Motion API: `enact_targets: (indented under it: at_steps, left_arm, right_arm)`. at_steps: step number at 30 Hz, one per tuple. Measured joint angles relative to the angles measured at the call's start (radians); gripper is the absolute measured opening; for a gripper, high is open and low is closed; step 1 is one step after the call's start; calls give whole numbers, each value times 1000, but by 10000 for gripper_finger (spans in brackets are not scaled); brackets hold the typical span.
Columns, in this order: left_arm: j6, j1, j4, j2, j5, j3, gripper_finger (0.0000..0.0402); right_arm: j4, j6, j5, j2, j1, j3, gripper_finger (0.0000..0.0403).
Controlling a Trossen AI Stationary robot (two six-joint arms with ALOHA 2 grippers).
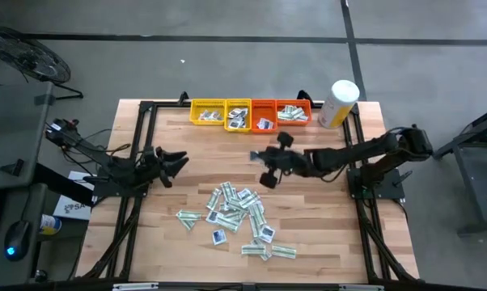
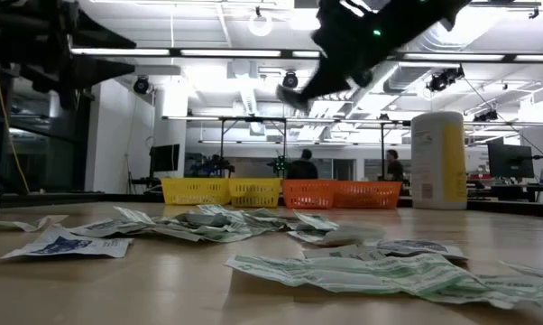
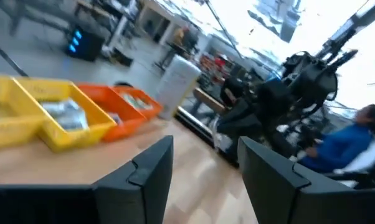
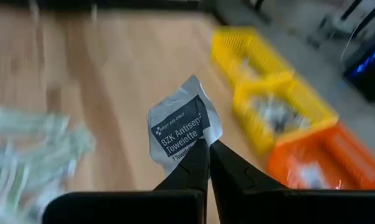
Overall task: Pick & Place First Aid Supplies
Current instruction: Put the gray packet into the right yellow bin
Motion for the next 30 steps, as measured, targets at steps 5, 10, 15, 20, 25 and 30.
enact_targets:
  at_steps: [5, 10, 15, 20, 25, 30]
  left_arm:
    - [116, 0, 30, 55, -52, 71, 180]
    - [209, 76, 24, 167, -48, 179, 180]
    - [221, 237, 25, 340, 110, 300, 180]
    - [221, 386, 26, 525, 262, 422, 185]
    - [207, 489, 31, 680, 378, 528, 224]
    - [194, 559, 36, 803, 517, 644, 258]
  right_arm:
    - [175, -82, -97, 0, -71, 1, 1]
    - [253, -93, -127, 0, -123, 1, 0]
    - [342, -111, -189, 0, -157, 2, 0]
    - [404, -122, -201, -30, -179, 3, 0]
    - [425, -218, -215, -84, -195, 3, 0]
    - [396, -291, -214, -126, -222, 3, 0]
